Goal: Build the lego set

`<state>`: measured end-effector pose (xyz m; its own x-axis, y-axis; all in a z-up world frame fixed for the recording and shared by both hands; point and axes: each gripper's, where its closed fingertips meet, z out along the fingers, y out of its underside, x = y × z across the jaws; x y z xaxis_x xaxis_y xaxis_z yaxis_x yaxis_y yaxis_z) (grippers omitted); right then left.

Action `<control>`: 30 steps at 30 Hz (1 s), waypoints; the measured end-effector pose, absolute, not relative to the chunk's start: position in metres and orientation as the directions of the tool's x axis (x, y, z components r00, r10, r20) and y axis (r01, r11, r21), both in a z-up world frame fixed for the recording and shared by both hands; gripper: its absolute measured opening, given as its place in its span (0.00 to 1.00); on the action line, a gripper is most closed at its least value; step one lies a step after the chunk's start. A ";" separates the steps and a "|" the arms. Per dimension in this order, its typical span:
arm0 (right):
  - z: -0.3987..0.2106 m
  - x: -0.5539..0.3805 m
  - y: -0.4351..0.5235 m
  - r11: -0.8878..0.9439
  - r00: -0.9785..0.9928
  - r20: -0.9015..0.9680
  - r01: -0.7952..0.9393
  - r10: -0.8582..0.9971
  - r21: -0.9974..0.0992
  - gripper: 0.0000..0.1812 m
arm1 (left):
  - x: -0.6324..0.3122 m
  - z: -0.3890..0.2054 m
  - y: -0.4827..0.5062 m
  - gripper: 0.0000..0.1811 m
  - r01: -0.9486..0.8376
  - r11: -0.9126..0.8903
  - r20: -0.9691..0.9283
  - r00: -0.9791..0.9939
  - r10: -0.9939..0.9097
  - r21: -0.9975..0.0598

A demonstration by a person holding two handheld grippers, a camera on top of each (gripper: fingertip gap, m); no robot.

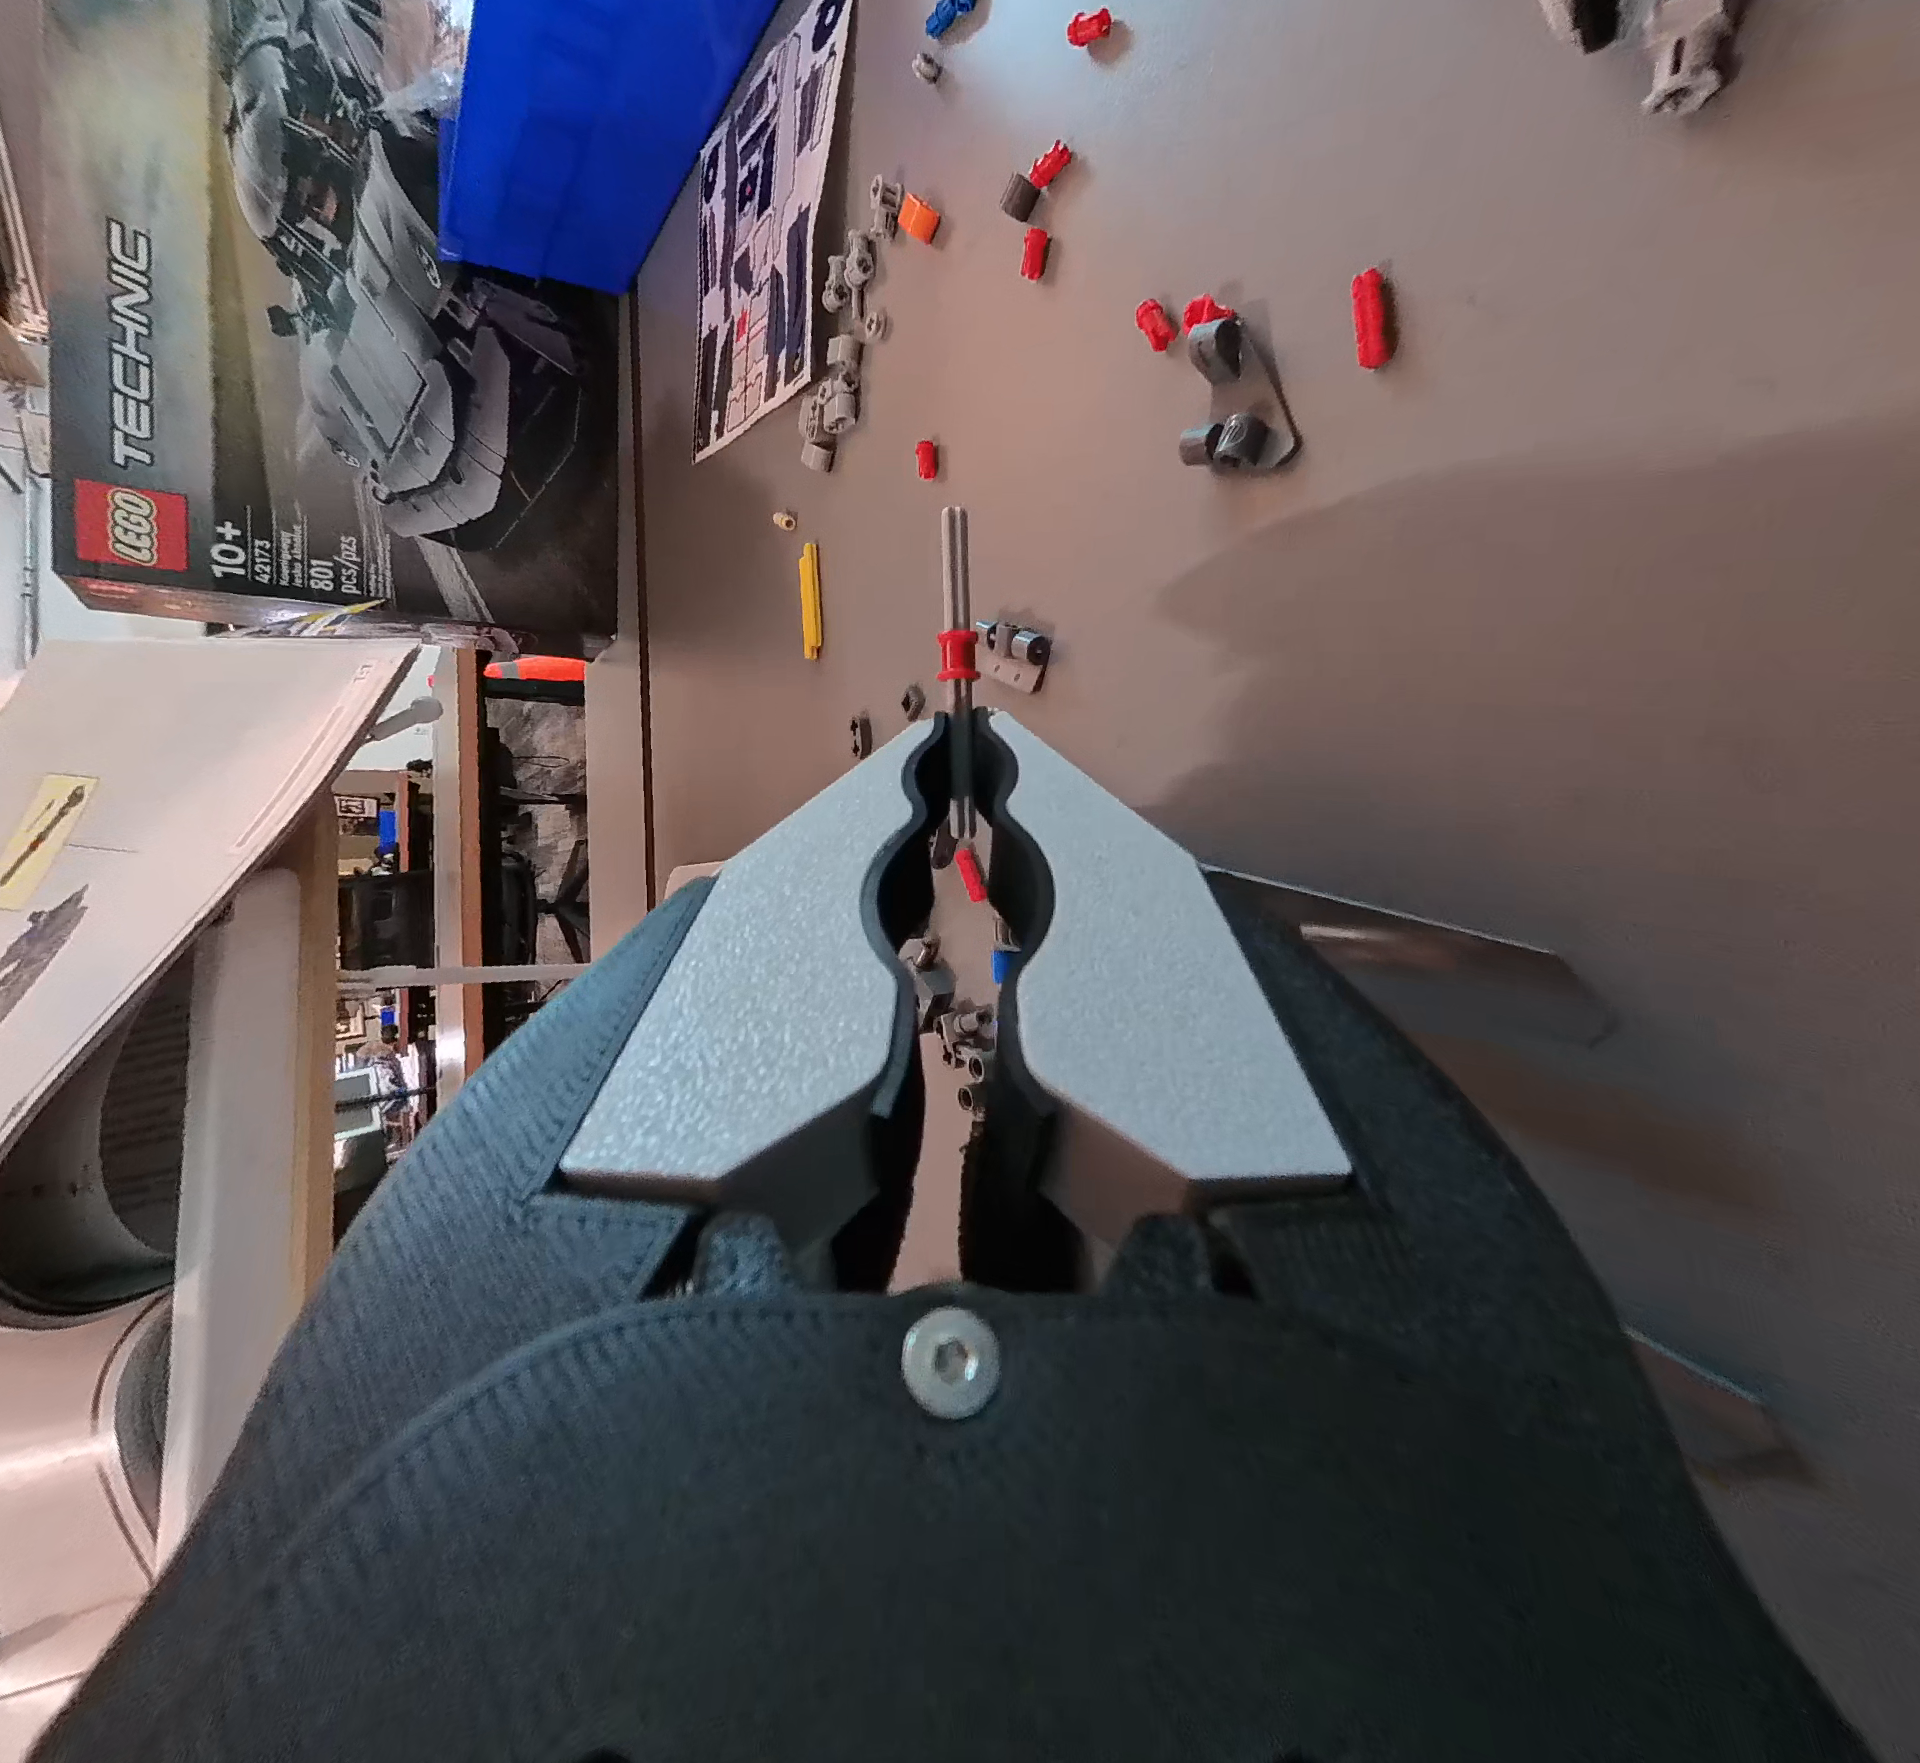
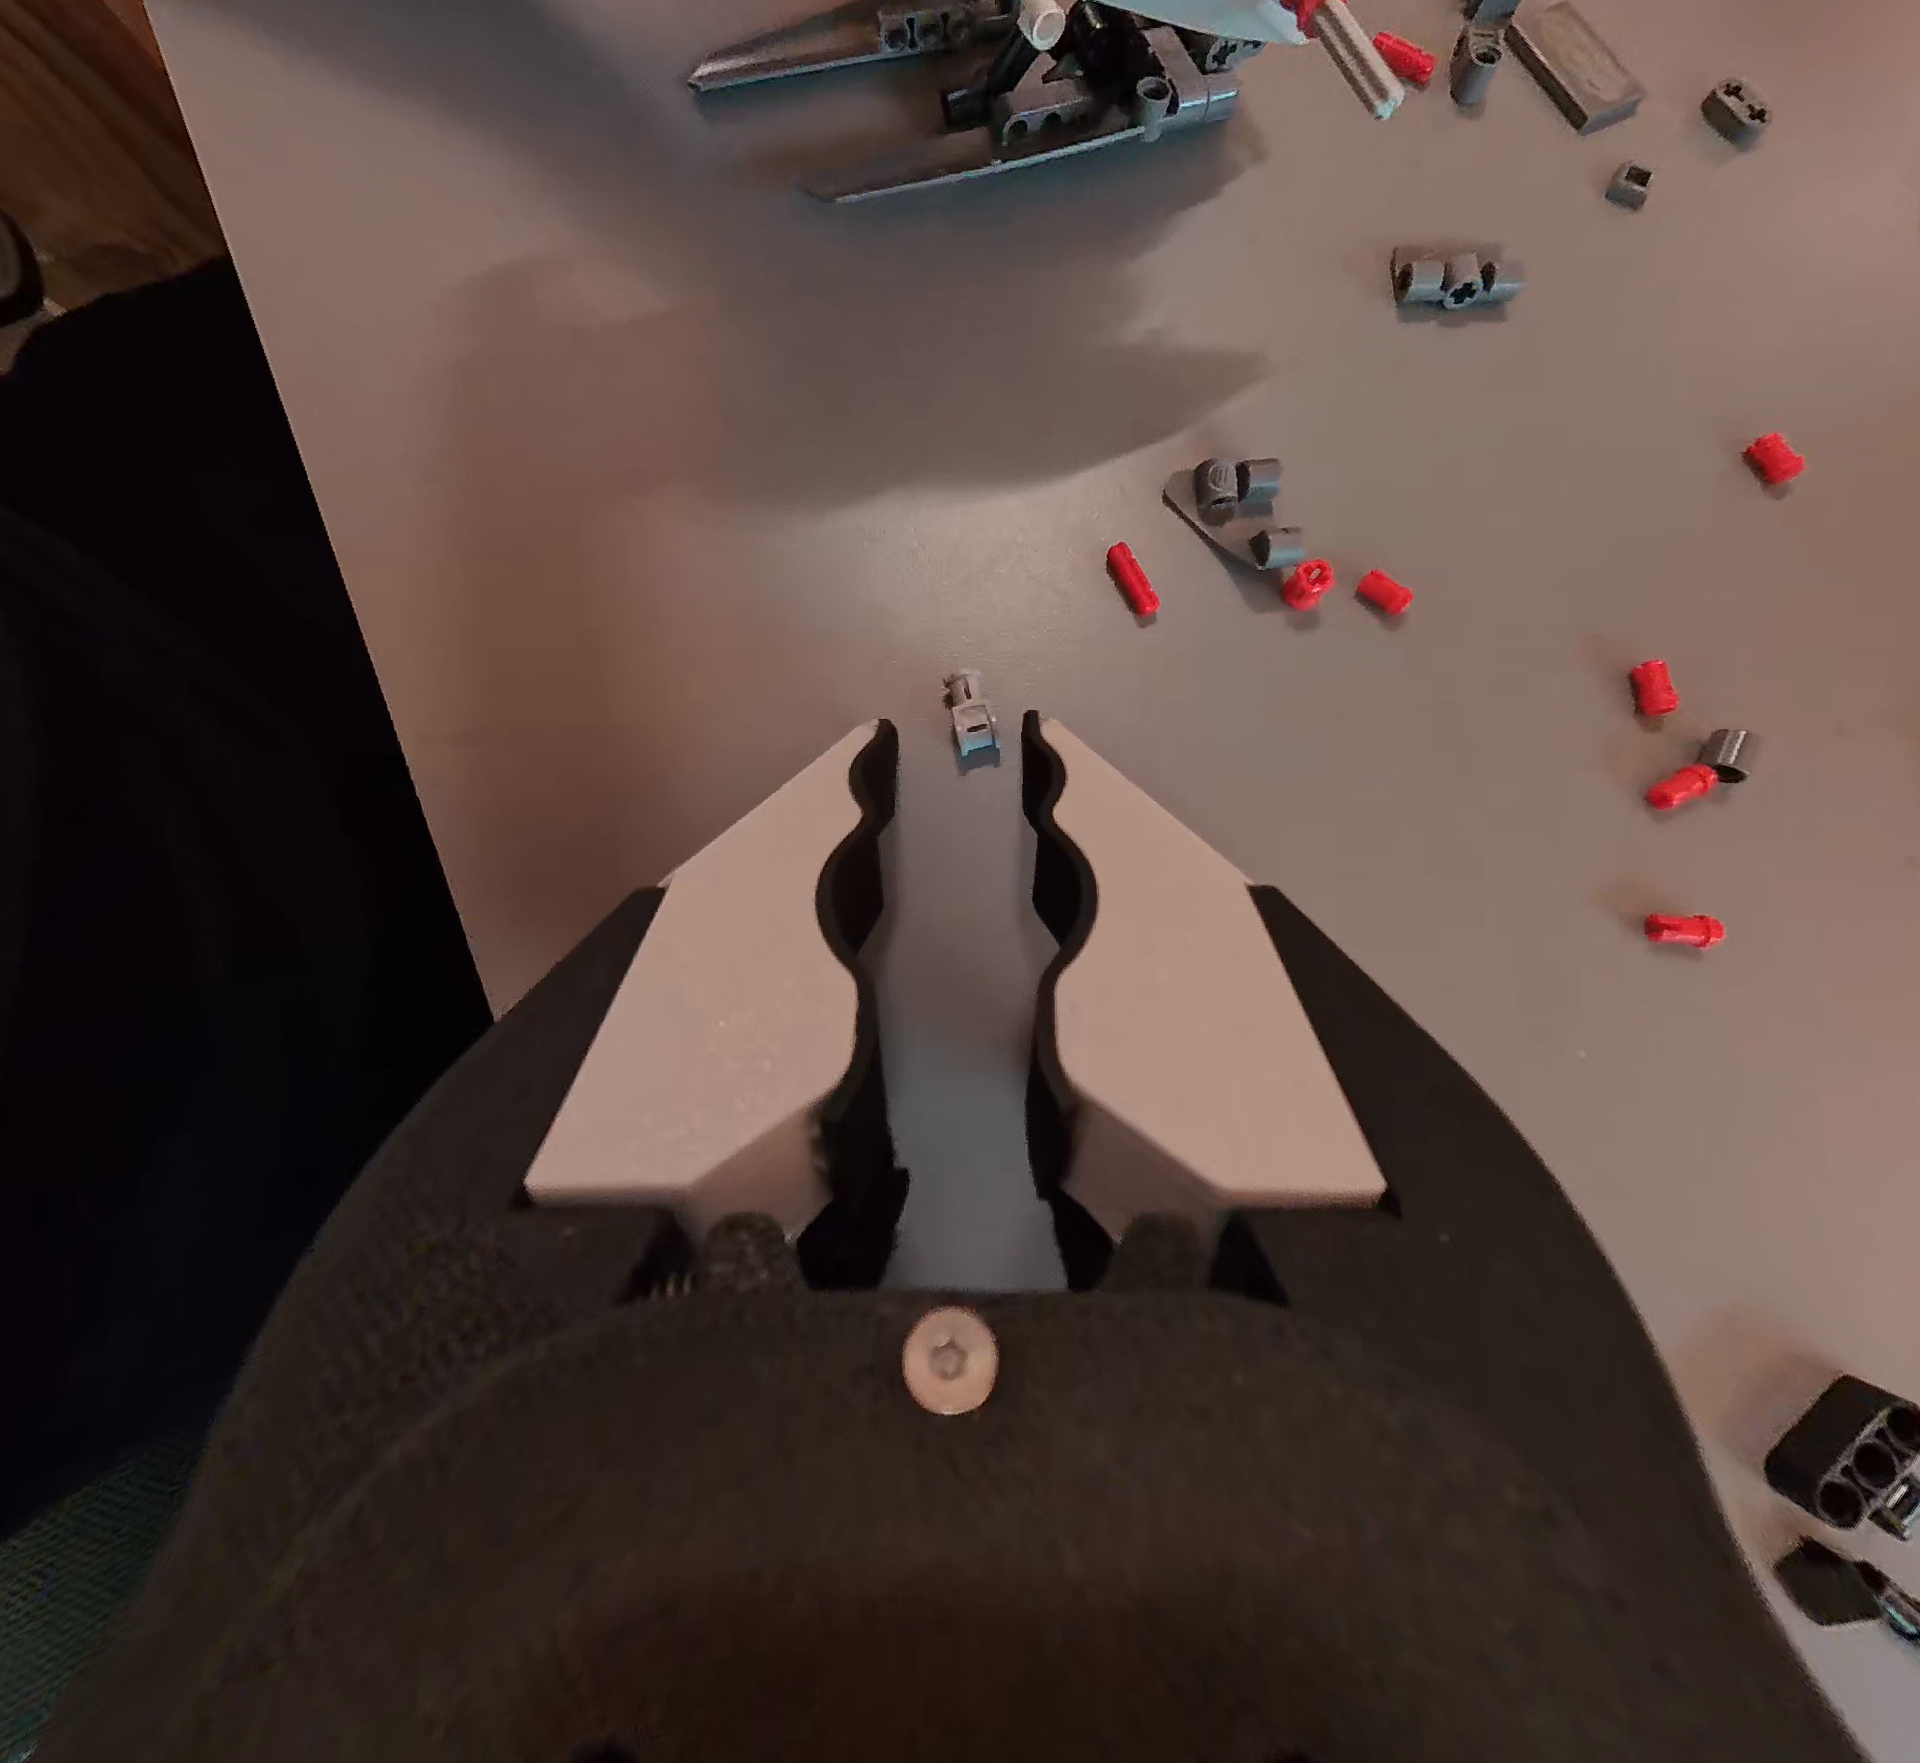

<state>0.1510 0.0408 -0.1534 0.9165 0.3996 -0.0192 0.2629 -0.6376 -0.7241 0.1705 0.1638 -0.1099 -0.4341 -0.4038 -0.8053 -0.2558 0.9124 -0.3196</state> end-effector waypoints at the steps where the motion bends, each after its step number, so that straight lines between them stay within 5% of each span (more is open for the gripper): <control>1: -0.154 0.151 0.041 -0.636 0.915 -0.018 0.265 0.402 -0.725 0.11 | 0.170 -0.110 0.163 0.00 -0.253 0.913 -0.805 -0.435 -0.403 -0.320; 5: -0.155 0.151 0.043 -0.622 0.909 -0.003 0.283 0.417 -0.730 0.03 | 0.170 -0.113 0.158 0.00 -0.233 0.920 -0.803 -0.452 -0.389 -0.315; 19: -0.127 0.164 0.054 -0.508 0.905 -0.046 0.195 0.424 -0.839 0.03 | 0.159 -0.134 0.104 0.00 -0.103 0.968 -0.804 -0.541 -0.247 -0.228; 30: -0.125 0.165 0.057 -0.482 0.901 -0.020 0.212 0.433 -0.850 0.03 | 0.159 -0.132 0.096 0.00 -0.076 0.962 -0.805 -0.534 -0.261 -0.261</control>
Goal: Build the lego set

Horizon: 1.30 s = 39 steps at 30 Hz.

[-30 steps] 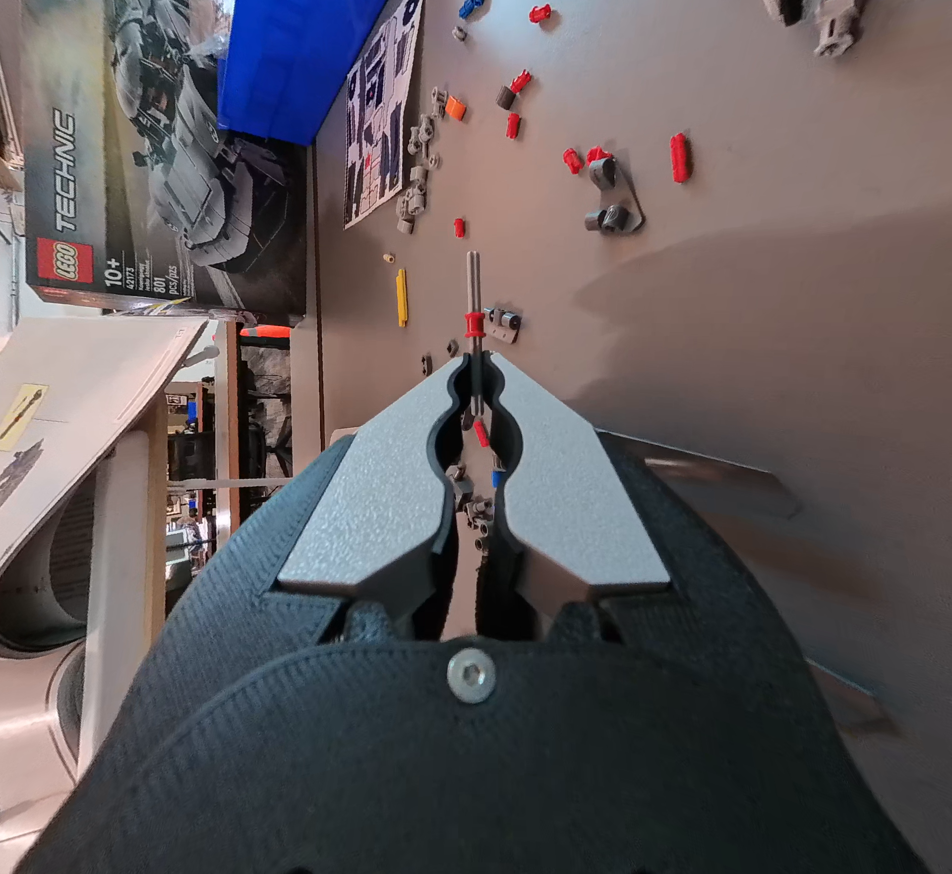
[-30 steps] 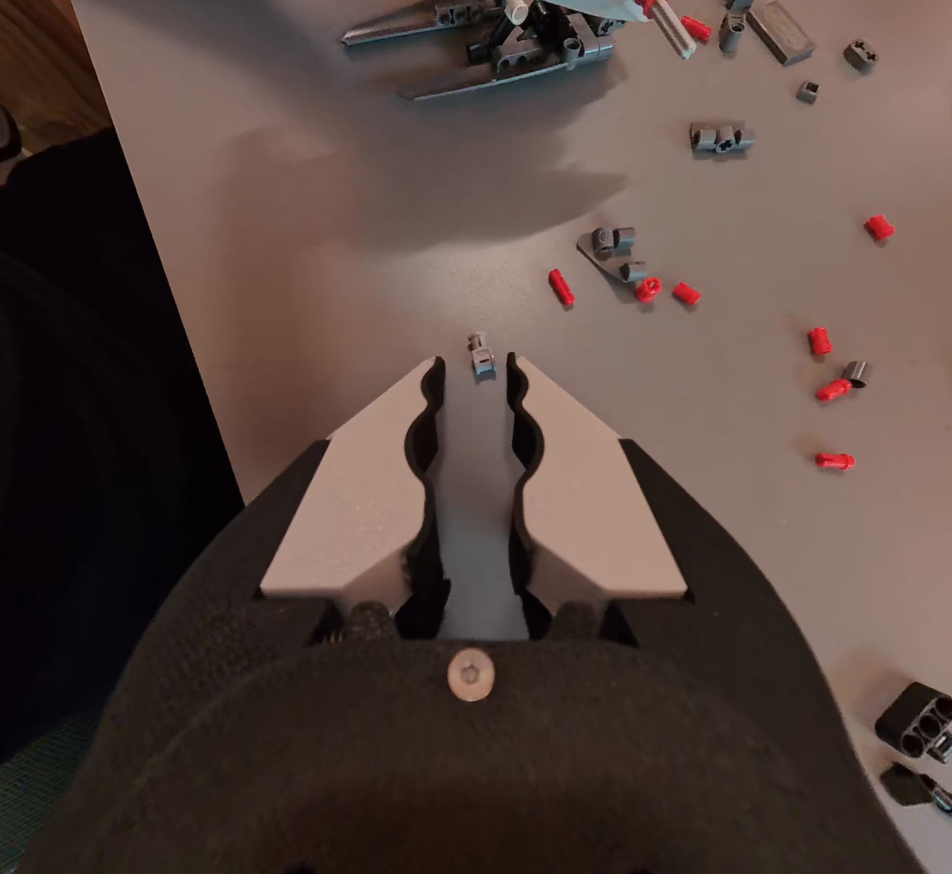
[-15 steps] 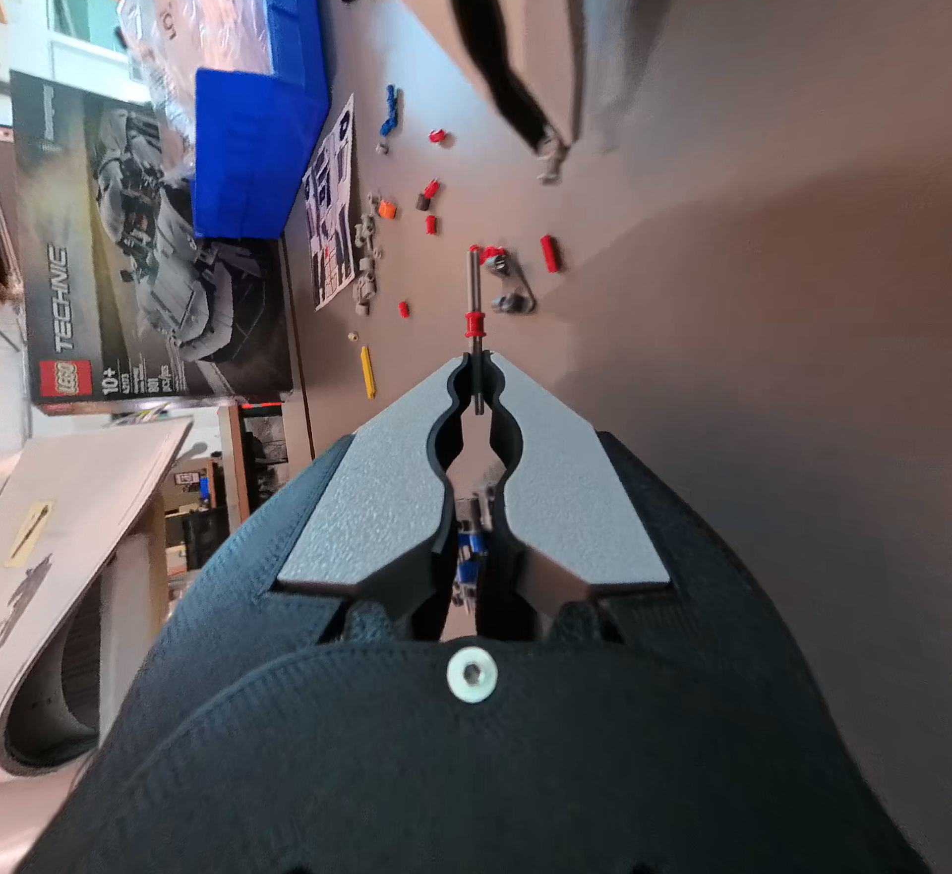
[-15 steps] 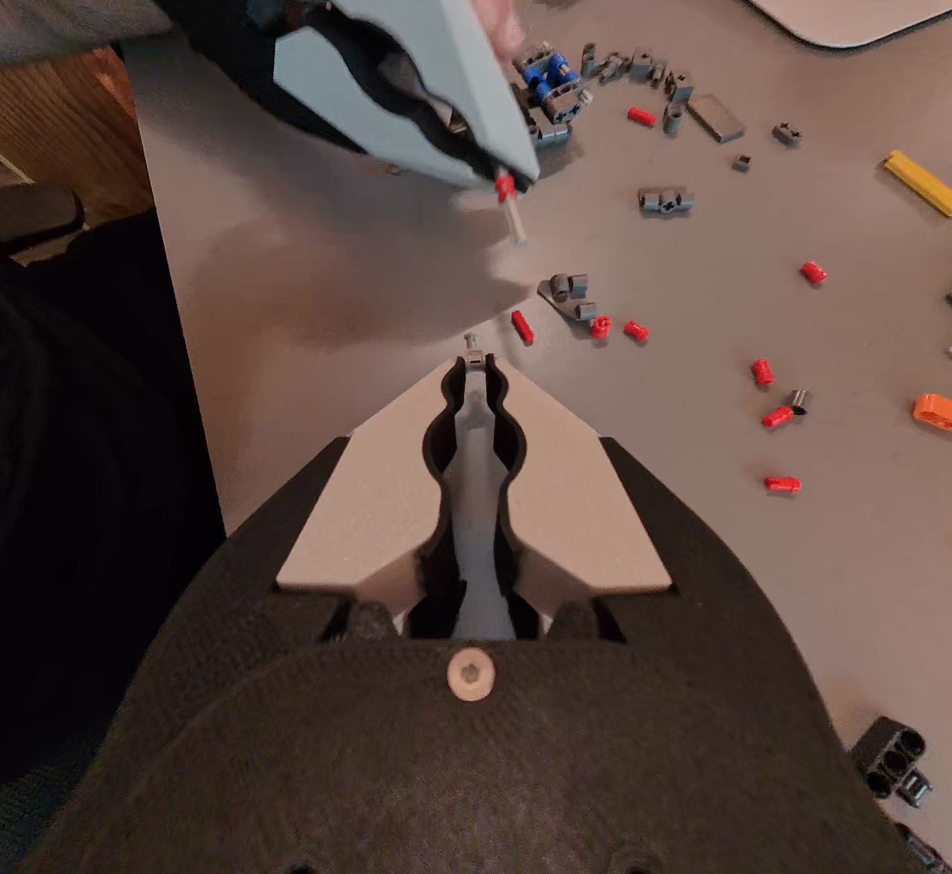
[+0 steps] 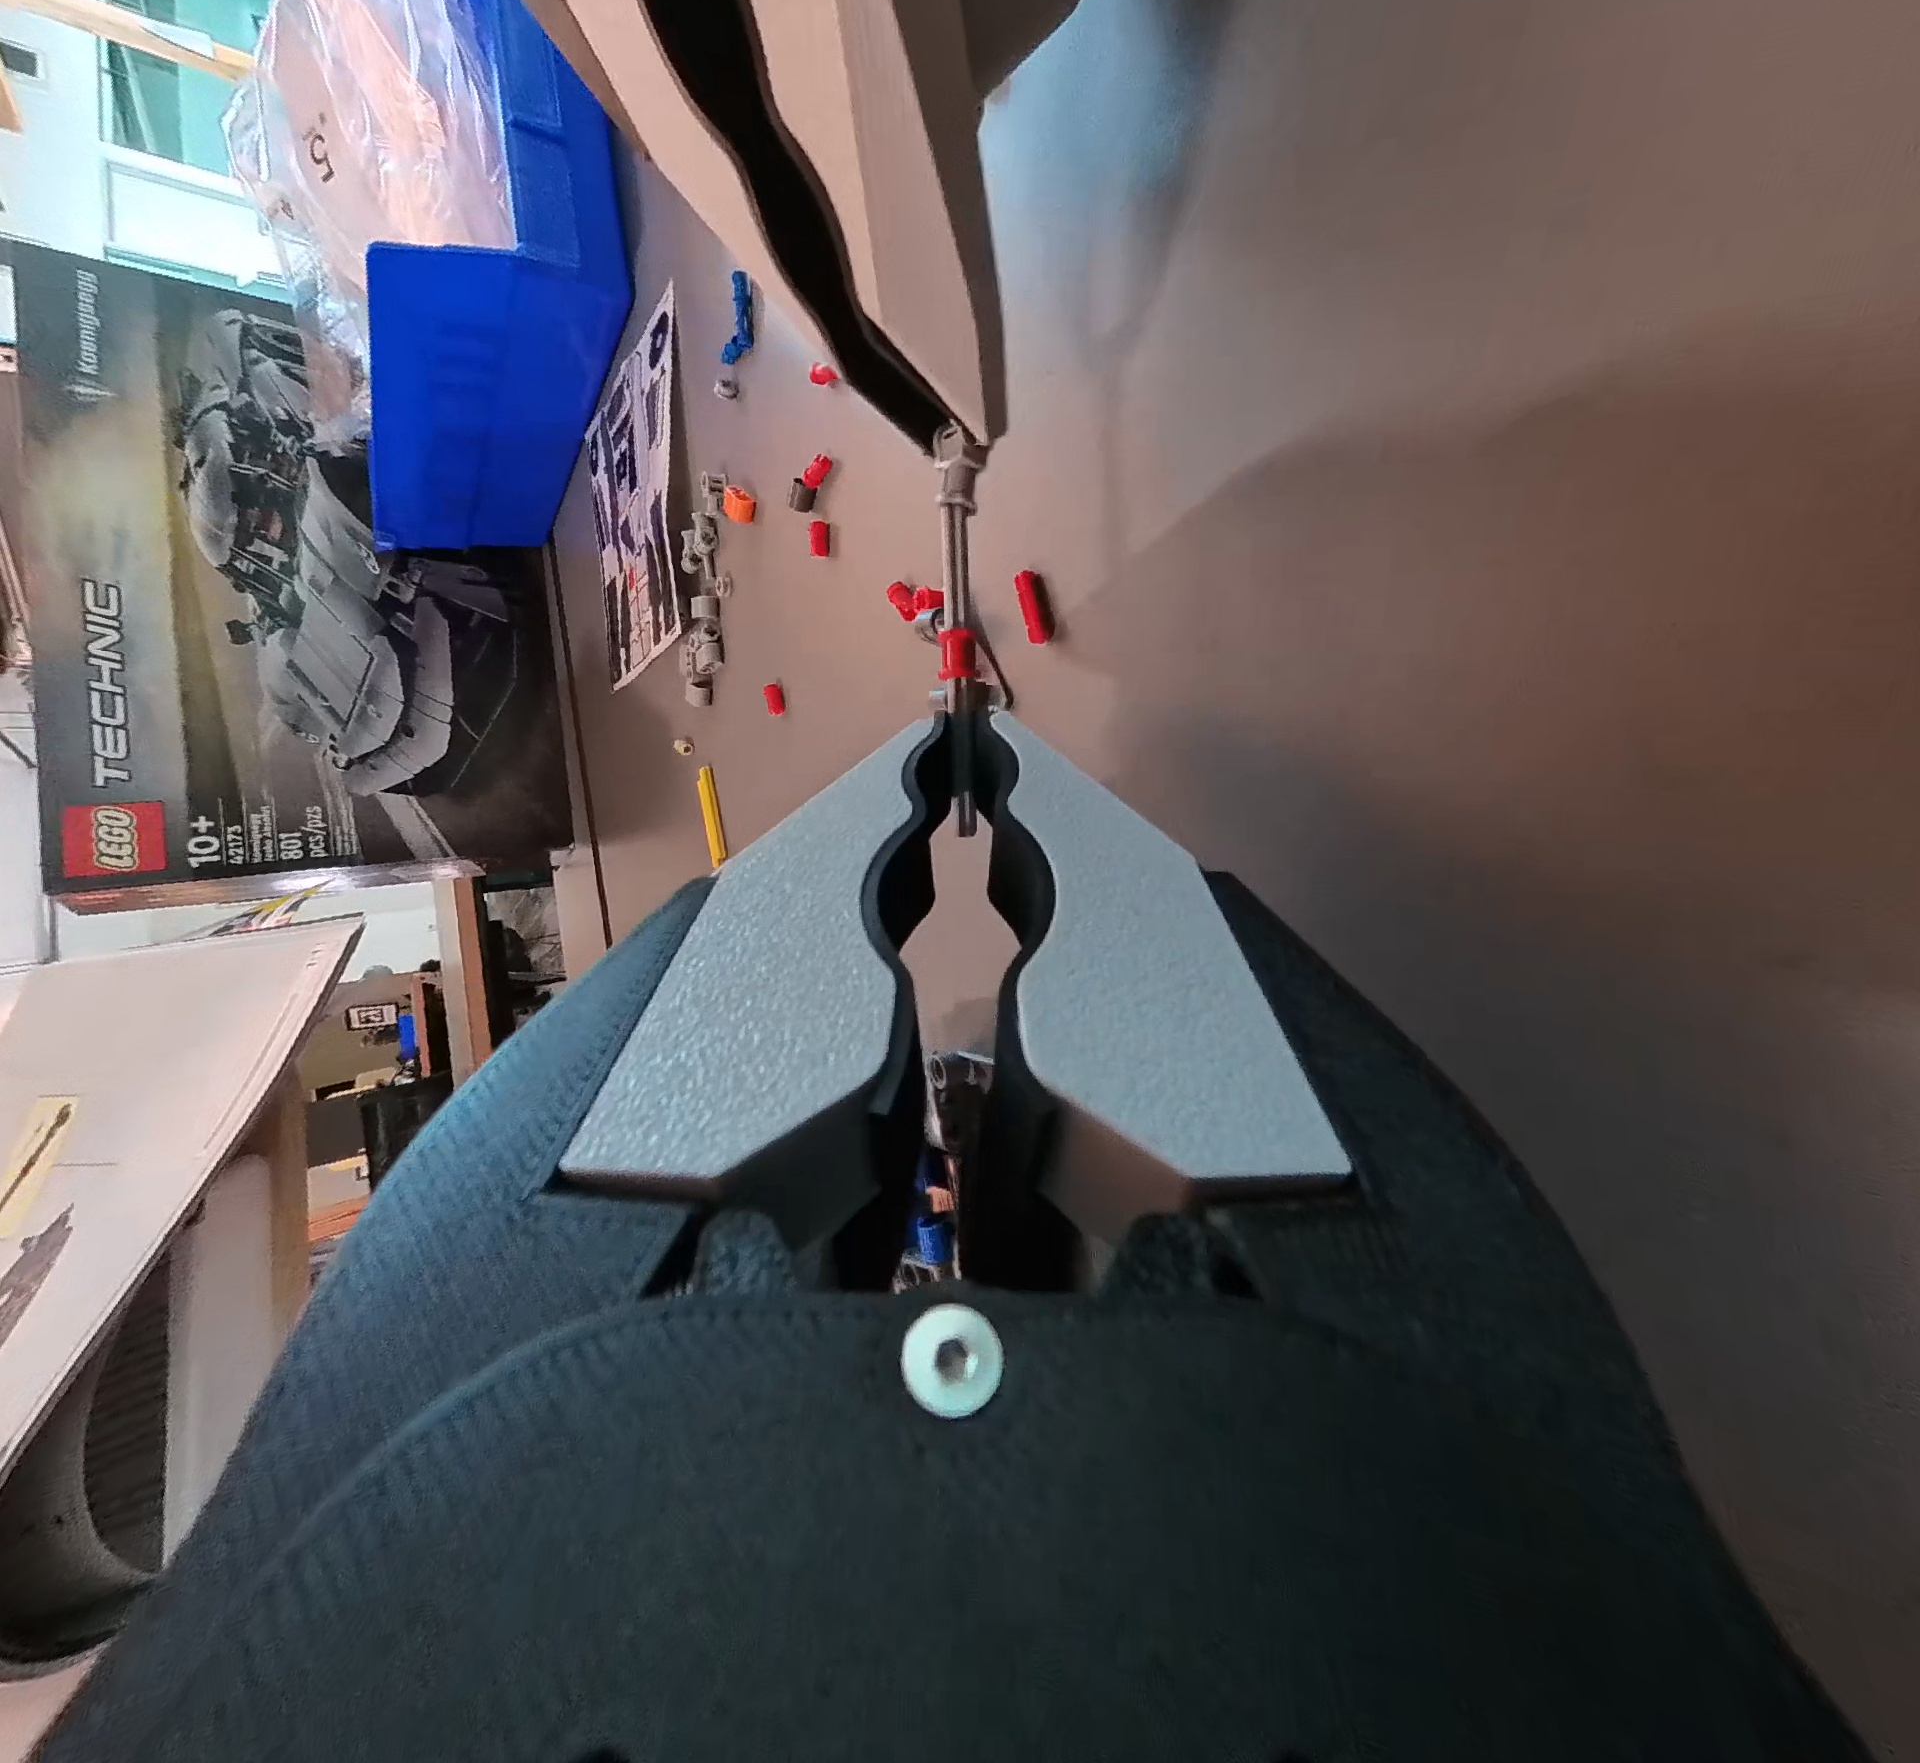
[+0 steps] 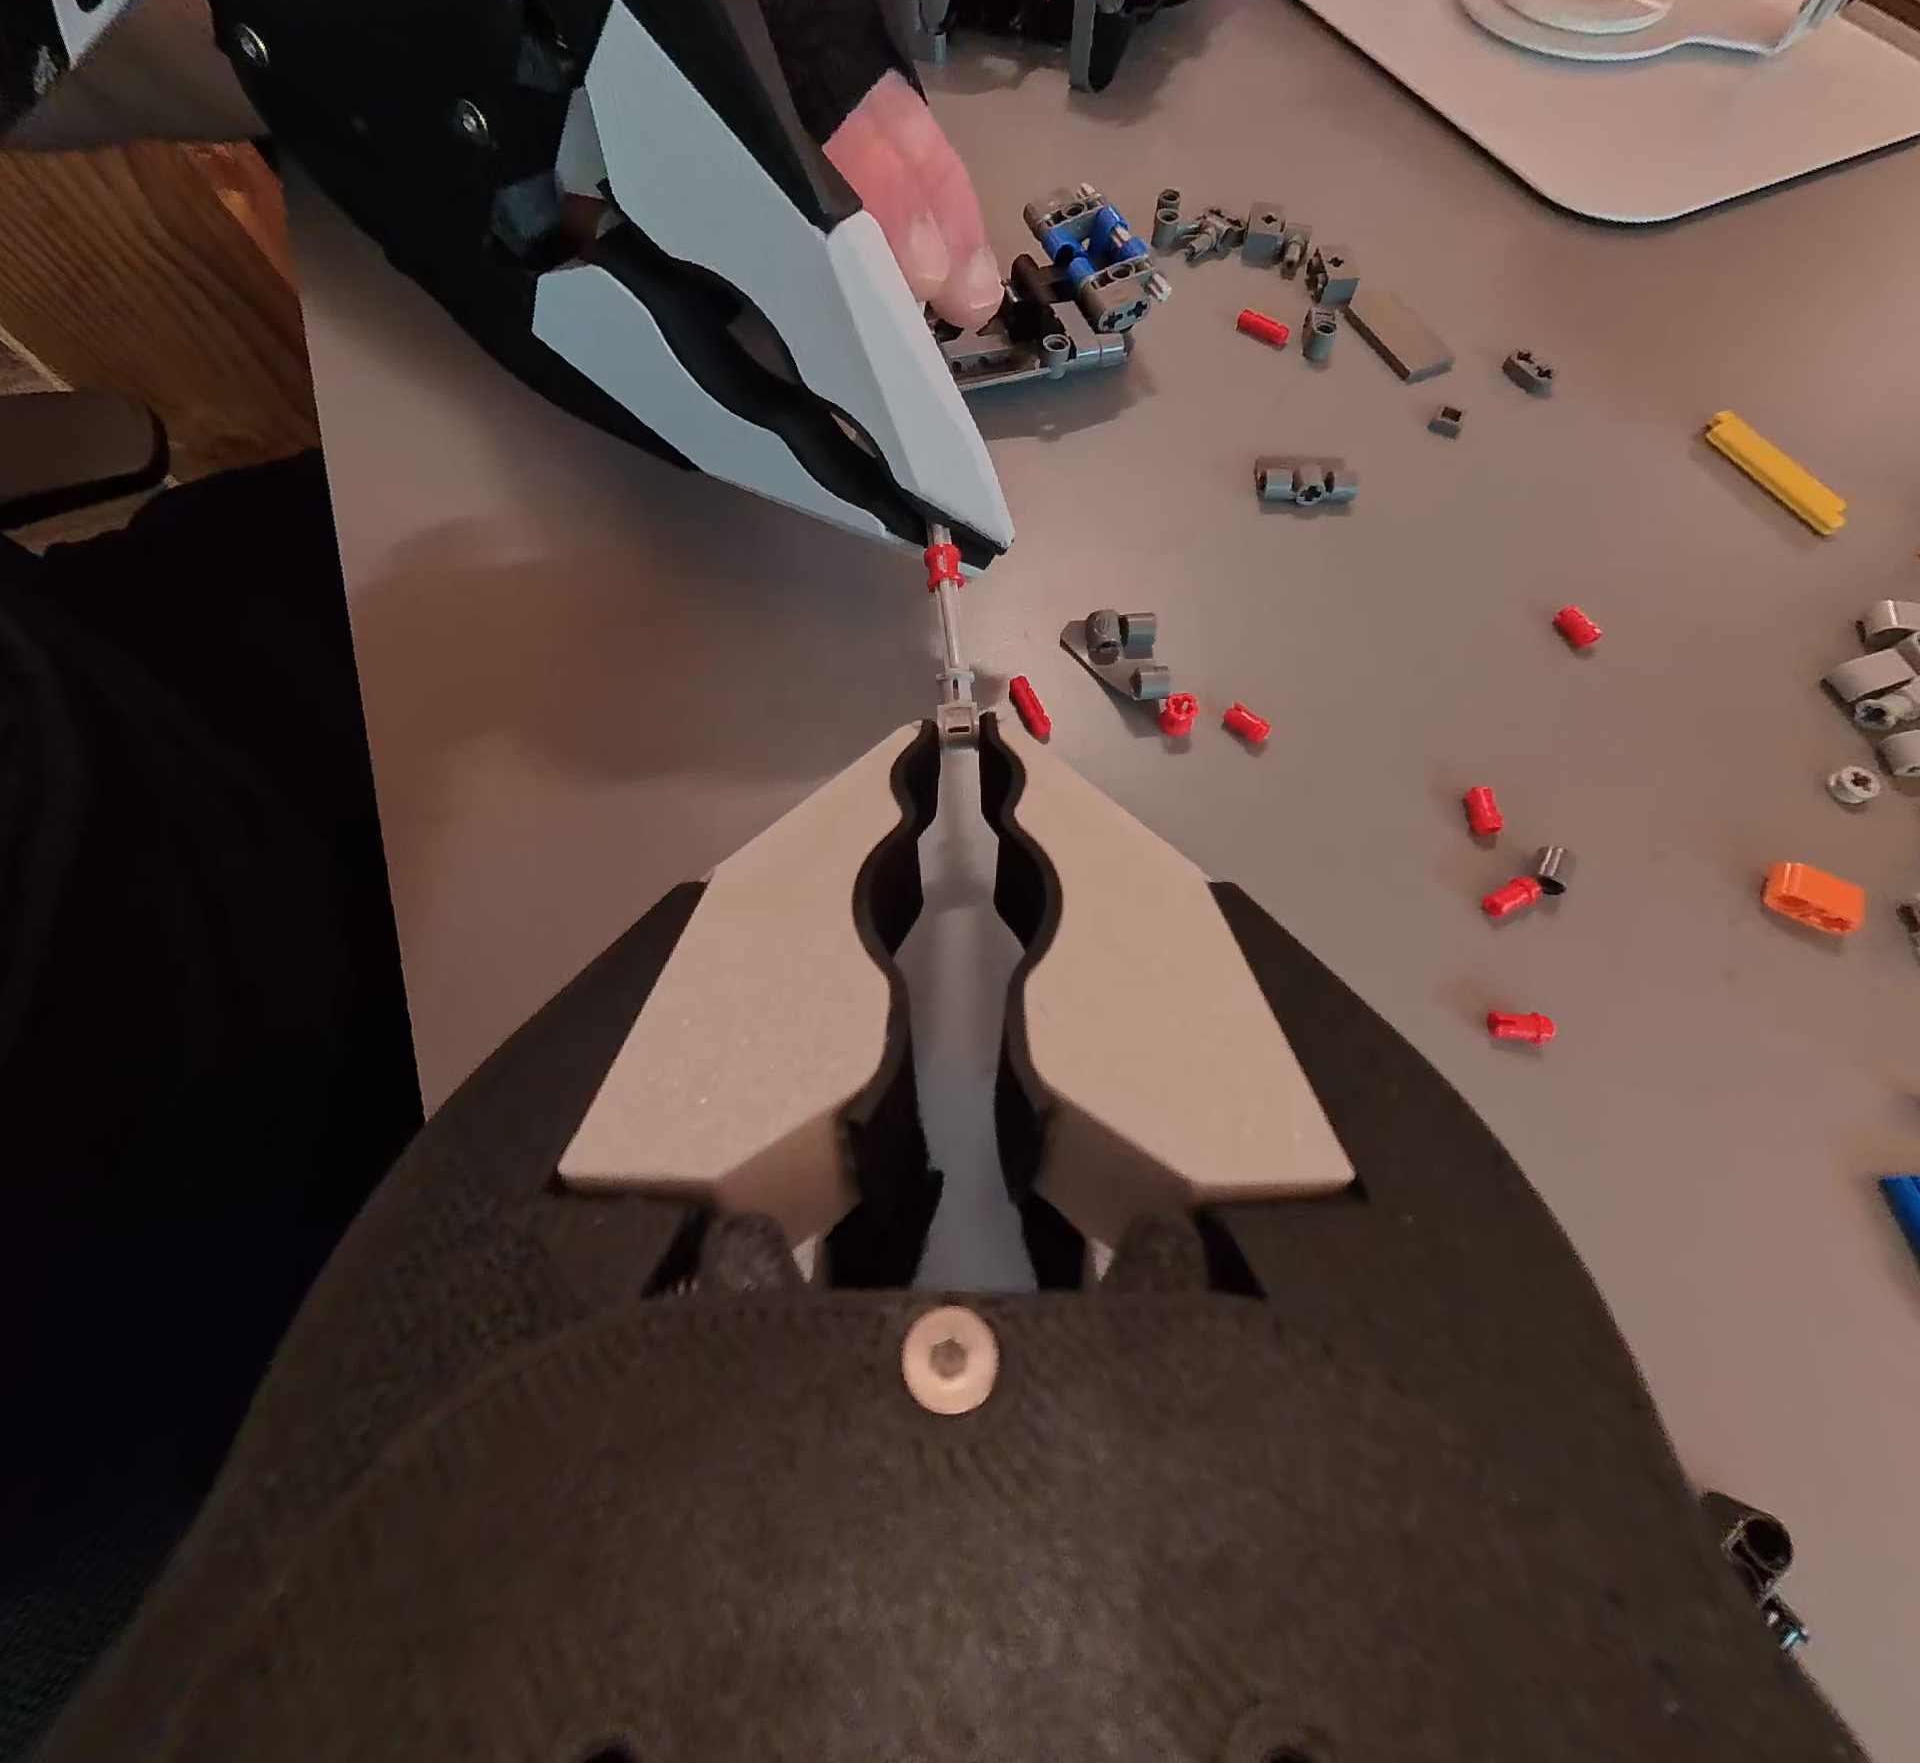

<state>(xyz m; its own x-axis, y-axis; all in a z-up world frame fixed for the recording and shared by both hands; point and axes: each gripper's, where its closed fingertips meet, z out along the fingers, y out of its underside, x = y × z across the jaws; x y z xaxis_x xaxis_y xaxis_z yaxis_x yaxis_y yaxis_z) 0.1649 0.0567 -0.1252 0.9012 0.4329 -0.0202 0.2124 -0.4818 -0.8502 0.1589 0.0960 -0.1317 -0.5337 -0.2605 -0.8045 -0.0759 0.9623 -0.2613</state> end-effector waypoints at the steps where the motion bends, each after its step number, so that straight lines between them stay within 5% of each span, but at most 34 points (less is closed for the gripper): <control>1: -0.124 0.165 0.057 -0.479 0.901 -0.022 0.210 0.433 -0.852 0.03 | 0.159 -0.132 0.095 0.00 -0.074 0.961 -0.803 -0.535 -0.263 -0.266; 39: -0.129 0.161 0.063 -0.467 0.886 0.082 0.317 0.456 -0.825 0.02 | 0.159 -0.140 0.094 0.00 -0.104 0.962 -0.781 -0.566 -0.265 -0.251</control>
<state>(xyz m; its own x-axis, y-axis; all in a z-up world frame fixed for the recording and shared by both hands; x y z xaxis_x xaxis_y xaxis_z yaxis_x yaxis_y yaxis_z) 0.1613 0.0630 -0.1293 0.8861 0.4560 0.0825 0.3171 -0.4669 -0.8255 0.1586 0.0944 -0.1404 -0.5657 -0.2654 -0.7808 -0.1044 0.9622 -0.2515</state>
